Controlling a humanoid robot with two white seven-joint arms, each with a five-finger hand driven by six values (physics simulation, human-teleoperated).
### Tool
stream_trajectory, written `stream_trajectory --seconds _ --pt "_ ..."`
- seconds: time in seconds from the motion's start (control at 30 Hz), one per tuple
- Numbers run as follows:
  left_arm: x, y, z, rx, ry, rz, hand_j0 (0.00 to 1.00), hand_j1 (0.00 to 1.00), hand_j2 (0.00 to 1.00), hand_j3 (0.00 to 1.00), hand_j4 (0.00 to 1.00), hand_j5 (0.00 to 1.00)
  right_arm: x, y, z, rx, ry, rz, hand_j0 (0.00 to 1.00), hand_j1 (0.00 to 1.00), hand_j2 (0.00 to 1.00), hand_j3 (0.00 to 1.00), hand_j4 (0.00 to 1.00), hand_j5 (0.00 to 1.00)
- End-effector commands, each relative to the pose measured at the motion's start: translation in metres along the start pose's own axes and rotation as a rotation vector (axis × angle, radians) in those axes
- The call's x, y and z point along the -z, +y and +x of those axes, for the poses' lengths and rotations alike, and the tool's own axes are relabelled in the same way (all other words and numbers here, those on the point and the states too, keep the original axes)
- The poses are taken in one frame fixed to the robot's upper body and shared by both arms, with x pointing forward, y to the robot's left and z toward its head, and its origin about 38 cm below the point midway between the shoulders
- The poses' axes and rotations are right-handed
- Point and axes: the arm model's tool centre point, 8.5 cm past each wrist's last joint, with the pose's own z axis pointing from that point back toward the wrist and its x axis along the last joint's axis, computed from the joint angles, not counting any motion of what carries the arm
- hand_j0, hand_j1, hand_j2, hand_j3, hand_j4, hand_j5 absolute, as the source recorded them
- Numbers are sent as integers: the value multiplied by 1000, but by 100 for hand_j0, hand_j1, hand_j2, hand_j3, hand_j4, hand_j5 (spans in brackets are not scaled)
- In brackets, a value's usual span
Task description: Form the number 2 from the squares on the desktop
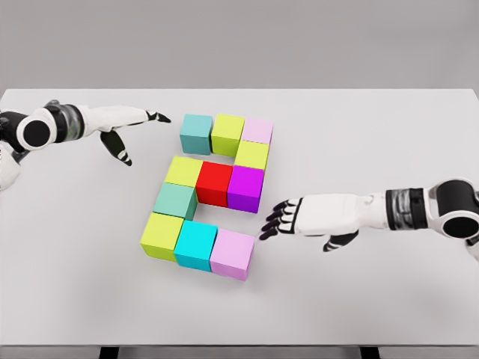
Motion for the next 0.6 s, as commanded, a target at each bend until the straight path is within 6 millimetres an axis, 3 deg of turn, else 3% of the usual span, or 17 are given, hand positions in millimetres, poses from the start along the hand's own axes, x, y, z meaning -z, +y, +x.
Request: stream_trajectory --seconds 0.0,0.07,0.1,0.57 --pt "4 -1 1 17 12 -5 100 100 100 100 100 100 -17 -7 -20 31 68 -45 100 100 100 100 100 100" --pt "13 -5 -4 -3 31 -16 100 100 100 100 100 100 -41 -7 -49 191 105 -156 100 100 100 100 100 100" --pt "15 -5 -4 -7 32 -17 100 100 100 100 100 100 -42 -5 -51 200 110 -158 100 100 100 100 100 100" --pt "28 -4 11 51 28 -28 100 100 100 100 100 100 -46 -6 -53 202 122 -166 100 100 100 100 100 100"
